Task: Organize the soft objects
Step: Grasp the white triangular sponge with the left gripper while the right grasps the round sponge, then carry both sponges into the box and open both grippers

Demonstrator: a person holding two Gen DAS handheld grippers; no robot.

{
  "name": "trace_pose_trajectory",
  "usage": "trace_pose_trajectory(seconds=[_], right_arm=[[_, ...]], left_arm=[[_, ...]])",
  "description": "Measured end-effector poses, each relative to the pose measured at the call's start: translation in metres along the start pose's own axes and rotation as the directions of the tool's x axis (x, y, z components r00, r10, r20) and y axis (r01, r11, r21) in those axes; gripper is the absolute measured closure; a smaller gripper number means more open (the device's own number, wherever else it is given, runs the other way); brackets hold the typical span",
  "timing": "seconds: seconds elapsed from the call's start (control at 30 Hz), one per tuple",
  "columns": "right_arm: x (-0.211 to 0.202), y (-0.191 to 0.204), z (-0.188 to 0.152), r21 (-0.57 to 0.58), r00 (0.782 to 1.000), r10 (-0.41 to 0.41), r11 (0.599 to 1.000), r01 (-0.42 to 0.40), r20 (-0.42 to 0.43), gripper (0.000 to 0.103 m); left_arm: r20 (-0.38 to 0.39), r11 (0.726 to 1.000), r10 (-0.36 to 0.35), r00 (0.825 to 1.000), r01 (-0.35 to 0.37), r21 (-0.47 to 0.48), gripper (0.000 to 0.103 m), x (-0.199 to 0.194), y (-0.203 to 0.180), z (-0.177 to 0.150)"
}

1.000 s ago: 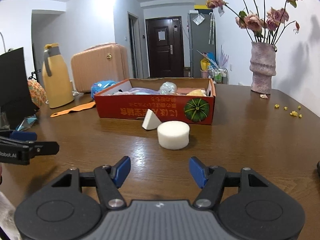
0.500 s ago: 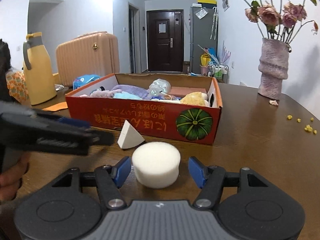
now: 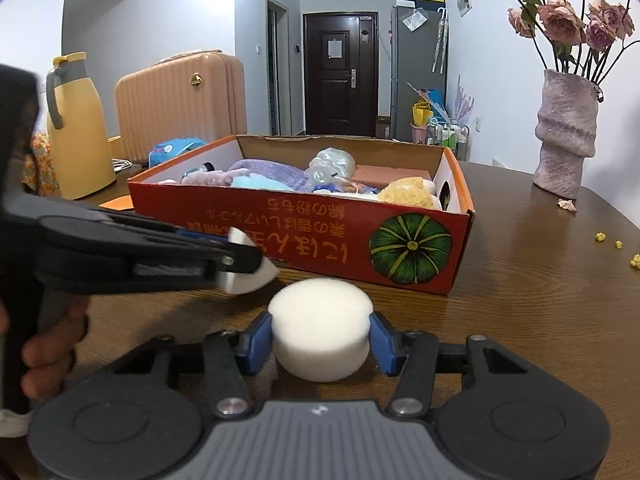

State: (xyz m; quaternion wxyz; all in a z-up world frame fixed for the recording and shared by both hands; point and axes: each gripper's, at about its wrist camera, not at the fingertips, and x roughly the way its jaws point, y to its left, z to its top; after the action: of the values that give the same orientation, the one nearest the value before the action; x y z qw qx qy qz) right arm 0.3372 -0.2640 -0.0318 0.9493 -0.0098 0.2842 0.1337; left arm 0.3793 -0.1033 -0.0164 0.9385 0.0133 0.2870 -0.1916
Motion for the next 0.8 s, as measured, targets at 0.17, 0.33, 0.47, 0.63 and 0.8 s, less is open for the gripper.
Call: trace_pose_trajectory(seconds=[0.17, 0.33, 0.47, 0.63, 0.8], right_arm=[[-0.025, 0.011, -0.007, -0.003, 1.000, 0.019, 1.000, -0.019, 0.011, 0.052], [-0.055, 0.037, -0.019, -0.025, 0.997, 0.075, 0.997, -0.074, 0.026, 0.052], [-0.070, 0.061, -0.024, -0.044, 0.993, 0.115, 0.993, -0.114, 0.029, 0.052], [-0.088, 0.090, -0.025, -0.082, 0.988, 0.145, 0.987, -0.140, 0.050, 0.052], [-0.101, 0.103, -0.027, -0.089, 0.987, 0.148, 0.986, -0.142, 0.061, 0.052]], left_arm=[[0.054, 0.997, 0.053, 0.997, -0.049, -0.067, 0.084, -0.057, 0.005, -0.014], [0.072, 0.988, 0.089, 0.993, -0.078, -0.135, 0.084, -0.110, 0.017, -0.039], [0.079, 0.978, 0.126, 0.989, -0.110, -0.177, 0.084, -0.141, 0.028, -0.055], [0.101, 0.971, 0.146, 0.984, -0.123, -0.207, 0.084, -0.173, 0.037, -0.070], [0.111, 0.967, 0.149, 0.983, -0.121, -0.226, 0.084, -0.190, 0.044, -0.077]])
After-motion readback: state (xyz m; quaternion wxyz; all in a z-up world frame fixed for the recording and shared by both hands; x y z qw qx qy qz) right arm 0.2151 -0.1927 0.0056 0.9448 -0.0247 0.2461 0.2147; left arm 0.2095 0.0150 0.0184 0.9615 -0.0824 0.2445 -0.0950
